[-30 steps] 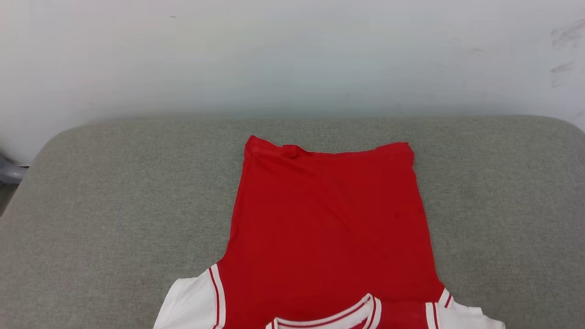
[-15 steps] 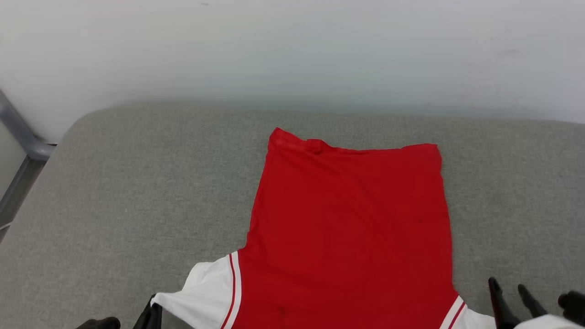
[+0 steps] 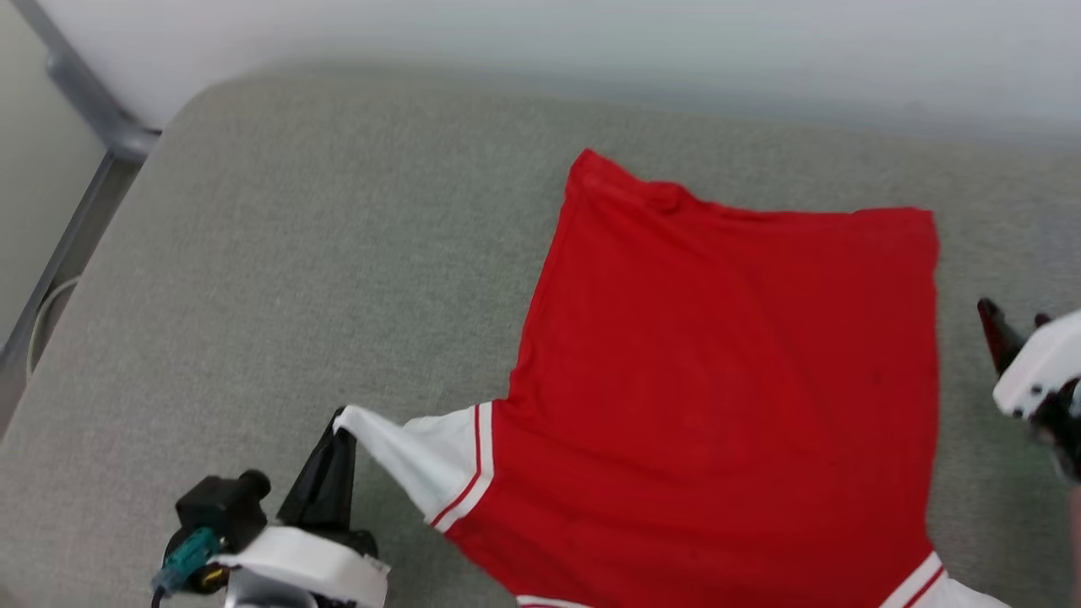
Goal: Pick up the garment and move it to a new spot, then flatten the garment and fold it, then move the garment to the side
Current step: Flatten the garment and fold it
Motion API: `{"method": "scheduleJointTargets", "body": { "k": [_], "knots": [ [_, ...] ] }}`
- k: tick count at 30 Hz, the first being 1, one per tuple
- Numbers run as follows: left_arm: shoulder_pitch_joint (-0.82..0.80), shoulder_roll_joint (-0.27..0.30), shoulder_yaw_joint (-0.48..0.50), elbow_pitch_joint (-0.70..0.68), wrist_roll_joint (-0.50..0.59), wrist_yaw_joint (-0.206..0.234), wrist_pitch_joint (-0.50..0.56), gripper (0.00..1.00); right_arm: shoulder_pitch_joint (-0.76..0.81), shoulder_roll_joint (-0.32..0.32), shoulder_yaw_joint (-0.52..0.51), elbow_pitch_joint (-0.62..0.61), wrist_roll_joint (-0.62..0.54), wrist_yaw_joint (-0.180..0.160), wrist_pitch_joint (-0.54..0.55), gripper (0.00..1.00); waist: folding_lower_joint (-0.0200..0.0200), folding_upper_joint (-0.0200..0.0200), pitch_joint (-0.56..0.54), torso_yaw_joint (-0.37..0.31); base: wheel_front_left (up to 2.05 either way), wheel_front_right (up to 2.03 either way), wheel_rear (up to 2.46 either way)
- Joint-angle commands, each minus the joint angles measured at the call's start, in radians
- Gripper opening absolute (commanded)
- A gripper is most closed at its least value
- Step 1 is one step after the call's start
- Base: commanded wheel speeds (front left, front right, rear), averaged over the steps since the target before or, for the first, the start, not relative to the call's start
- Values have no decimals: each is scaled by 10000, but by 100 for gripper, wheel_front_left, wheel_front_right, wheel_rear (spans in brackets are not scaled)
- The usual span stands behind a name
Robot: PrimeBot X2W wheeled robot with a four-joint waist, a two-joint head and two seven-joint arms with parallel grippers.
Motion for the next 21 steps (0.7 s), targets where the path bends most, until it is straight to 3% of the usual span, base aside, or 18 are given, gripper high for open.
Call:
{"method": "scheduleJointTargets", "body": {
  "k": [1, 8, 13, 17, 21],
  "knots": [
    [-274, -114, 24, -103, 71, -72, -45, 0, -443, -117, -52, 149, -114, -5, 233, 100, -2, 0, 648, 539, 0, 0, 0],
    [-1092, -562, 38, -429, 345, -349, -46, 0, -2816, -730, -309, 1166, -1270, -5, 2112, 100, -2, 0, 1751, 1116, 0, 0, 0],
    [-1552, -687, -38, -553, 472, -413, -44, 0, -3934, -725, -567, 1514, -2105, -5, 2845, 100, -2, 0, 2429, 1314, 0, 0, 0],
    [-1680, -731, -131, -645, 437, -426, -44, 0, -4172, -526, -698, 1907, -2440, -4, 3426, 100, -2, 0, 2746, 1368, 0, 0, 0],
    [-1626, -740, -183, -658, 342, -430, -45, 0, -3532, -190, -921, 2917, -2665, -5, 5099, 100, -2, 0, 2846, 1355, 0, 0, 0]
  ]
}}
